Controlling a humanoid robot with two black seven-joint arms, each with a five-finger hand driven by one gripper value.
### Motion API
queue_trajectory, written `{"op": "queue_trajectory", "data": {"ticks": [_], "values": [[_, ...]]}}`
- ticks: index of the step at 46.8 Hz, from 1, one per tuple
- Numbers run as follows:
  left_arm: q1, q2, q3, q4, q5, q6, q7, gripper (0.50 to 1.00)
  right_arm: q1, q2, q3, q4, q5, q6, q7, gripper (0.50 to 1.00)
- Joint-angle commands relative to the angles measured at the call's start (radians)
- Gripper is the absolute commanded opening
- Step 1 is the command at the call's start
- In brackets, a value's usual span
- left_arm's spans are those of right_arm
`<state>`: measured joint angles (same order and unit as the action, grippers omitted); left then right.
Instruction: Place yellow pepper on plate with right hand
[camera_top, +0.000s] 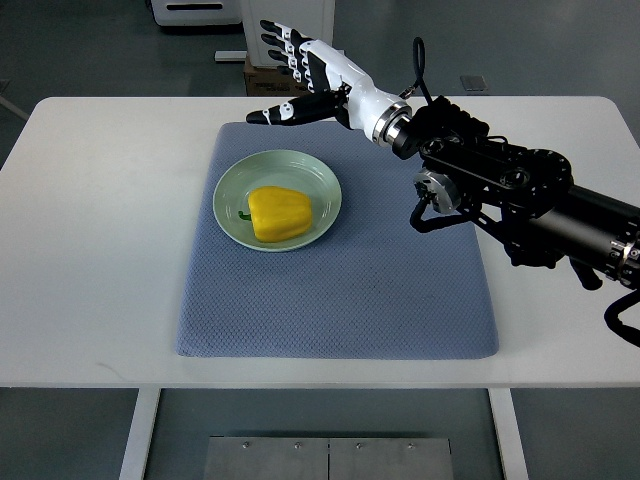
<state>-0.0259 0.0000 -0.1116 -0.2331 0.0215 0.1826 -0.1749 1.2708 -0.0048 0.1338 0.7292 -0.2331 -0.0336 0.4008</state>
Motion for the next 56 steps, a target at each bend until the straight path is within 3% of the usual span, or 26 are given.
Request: {"op": "queue_trajectory", "data": {"ticks": [1,7,19,32,56], "values": [[0.000,0.000,0.000,0.000,0.000,0.000,0.000,1.000,-0.013,0.000,0.050,0.001,0.032,-0.041,-0.002,1.000],[0.000,0.000,0.003,-0.002,0.000,0.000,0.000,1.000,-0.022,-0.012,0.072,-0.008,0.103,-0.069,-0.005,1.000],[0.000,0.000,0.003,0.000,0.000,0.000,0.000,1.000,-0.151,-0.139,0.200,-0.013,0.138,-0.060,-0.005,1.000],[0.001,0.000,0.000,0.000,0.000,0.000,0.000,1.000,-0.309,-0.247,0.329,-0.016,0.196,0.001,0.000,1.000],[0.001,0.000,0.001,0.000,0.000,0.000,0.000,1.000,-0.449,-0.254,0.463,-0.016,0.232,0.057,0.007,1.000]]}}
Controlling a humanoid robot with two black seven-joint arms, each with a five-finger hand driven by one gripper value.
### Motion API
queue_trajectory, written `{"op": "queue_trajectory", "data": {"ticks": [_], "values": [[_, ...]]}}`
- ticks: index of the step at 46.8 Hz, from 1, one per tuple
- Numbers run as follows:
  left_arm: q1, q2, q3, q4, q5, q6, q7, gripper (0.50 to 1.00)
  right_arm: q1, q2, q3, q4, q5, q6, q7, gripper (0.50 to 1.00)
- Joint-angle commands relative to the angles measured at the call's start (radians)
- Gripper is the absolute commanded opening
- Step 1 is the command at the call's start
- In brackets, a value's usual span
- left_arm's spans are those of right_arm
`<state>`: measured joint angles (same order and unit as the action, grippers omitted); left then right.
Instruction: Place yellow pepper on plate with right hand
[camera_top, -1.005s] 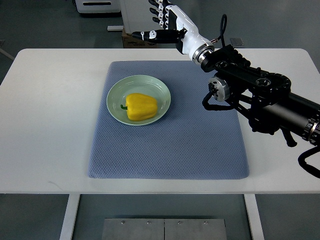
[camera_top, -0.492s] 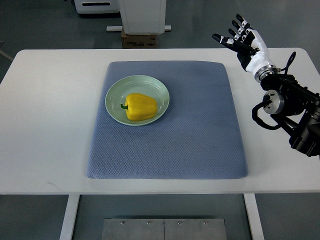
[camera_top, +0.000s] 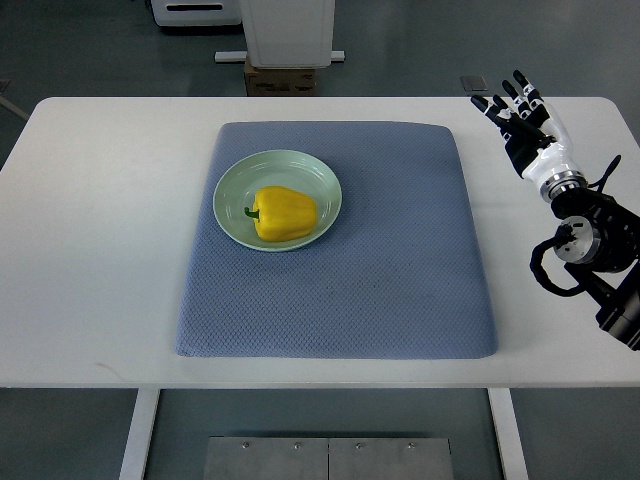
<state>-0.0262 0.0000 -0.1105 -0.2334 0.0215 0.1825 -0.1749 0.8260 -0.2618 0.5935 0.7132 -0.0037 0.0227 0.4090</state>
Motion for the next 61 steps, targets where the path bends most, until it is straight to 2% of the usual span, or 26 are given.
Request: {"op": "queue_trajectory", "data": {"ticks": [1,61], "values": [[0.000,0.000,0.000,0.000,0.000,0.000,0.000,1.000,-0.004,0.003,0.003,0.000,0.002,0.000,-0.001,1.000],[0.000,0.000,-0.002,0.000,0.000,0.000,0.000,1.000,-0.039,0.072,0.012,-0.020,0.060,-0.001,0.002,1.000]]}}
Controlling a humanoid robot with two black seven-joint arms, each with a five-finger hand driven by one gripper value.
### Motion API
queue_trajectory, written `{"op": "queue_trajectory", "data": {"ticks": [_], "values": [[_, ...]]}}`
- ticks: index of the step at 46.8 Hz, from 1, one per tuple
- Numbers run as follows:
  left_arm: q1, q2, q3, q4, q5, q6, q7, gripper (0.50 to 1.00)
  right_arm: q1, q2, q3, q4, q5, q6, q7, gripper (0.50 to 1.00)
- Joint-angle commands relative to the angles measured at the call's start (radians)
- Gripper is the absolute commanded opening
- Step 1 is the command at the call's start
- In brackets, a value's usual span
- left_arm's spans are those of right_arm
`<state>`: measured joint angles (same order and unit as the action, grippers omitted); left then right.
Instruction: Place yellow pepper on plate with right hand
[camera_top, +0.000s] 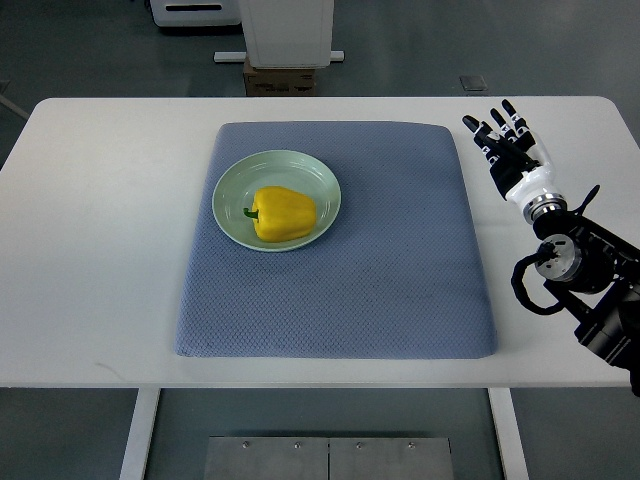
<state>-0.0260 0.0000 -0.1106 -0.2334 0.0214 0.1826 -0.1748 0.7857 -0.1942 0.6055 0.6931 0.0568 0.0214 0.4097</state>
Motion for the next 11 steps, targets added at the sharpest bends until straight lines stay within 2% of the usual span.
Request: {"op": "queue_trajectory", "data": {"ticks": [1,11], "values": [[0.000,0.000,0.000,0.000,0.000,0.000,0.000,1.000,0.001,0.004,0.003,-0.001,0.000,0.000,0.003,1.000],[0.000,0.000,0.000,0.000,0.000,0.000,0.000,1.000,0.001,0.041,0.013,-0.044,0.000,-0.005,0.006,1.000]]}}
